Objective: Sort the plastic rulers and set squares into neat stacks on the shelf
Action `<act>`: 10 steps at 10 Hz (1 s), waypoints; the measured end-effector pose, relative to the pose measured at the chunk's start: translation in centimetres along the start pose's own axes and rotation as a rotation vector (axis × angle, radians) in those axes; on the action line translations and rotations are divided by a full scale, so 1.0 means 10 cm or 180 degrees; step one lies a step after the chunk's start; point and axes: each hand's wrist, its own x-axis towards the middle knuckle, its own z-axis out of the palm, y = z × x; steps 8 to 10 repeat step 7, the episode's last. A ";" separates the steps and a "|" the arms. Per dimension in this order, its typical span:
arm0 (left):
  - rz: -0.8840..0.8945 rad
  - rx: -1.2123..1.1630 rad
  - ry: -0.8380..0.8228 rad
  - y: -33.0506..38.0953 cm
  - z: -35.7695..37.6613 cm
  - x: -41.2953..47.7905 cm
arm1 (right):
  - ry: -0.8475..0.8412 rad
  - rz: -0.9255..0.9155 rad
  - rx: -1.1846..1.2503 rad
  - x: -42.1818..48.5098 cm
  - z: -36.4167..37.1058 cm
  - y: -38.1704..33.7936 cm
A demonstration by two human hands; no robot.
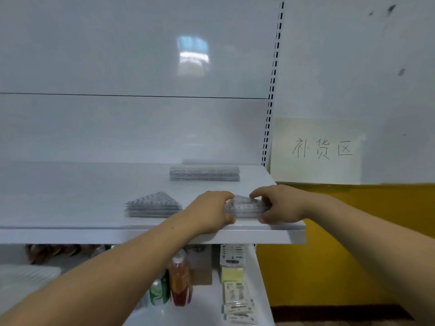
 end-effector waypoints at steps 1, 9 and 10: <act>-0.0117 -0.0055 0.0084 -0.01 0.02 0.03 | 0.0073 -0.0039 0.0029 0.01 0.03 0.05; -0.0477 -0.0221 0.0129 0.06 -0.03 -0.05 | -0.0231 -0.0097 -0.0572 0.06 -0.16 0.02; -0.0477 -0.0221 0.0129 0.06 -0.03 -0.05 | -0.0231 -0.0097 -0.0572 0.06 -0.16 0.02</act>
